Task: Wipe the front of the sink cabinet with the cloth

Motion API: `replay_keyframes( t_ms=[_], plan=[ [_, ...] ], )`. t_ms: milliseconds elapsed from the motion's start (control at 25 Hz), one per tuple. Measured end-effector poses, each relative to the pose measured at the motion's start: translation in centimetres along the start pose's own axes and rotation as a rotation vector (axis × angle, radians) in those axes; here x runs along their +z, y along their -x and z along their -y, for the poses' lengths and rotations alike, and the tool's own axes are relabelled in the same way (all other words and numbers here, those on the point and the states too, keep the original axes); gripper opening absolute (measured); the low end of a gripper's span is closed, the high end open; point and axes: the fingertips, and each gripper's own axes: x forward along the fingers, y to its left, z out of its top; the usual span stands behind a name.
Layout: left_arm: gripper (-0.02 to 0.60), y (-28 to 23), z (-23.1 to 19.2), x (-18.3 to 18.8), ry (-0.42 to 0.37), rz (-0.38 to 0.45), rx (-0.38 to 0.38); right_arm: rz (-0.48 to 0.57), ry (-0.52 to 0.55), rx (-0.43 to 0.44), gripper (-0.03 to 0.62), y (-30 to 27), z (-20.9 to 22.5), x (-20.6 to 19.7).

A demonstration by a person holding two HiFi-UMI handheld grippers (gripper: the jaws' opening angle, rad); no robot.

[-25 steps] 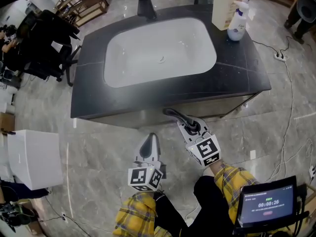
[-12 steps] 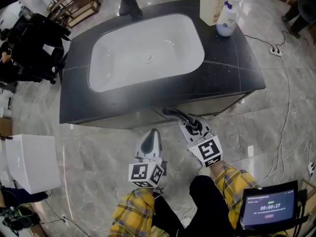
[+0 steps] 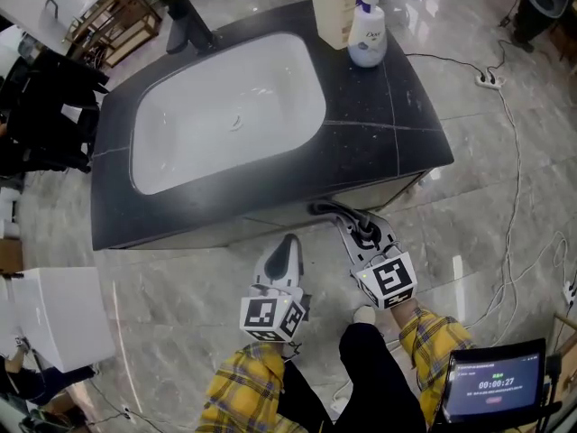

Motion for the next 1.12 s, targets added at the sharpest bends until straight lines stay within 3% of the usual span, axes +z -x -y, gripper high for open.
replay_keyframes(
  t_ms=[1120],
  plan=[
    [0.008, -11.7, 15.4, -2.3, -0.022, -0.065, -0.202, 0.005, -0.096, -0.254, 0.043, 10.7, 17.1, -2.0]
  ],
)
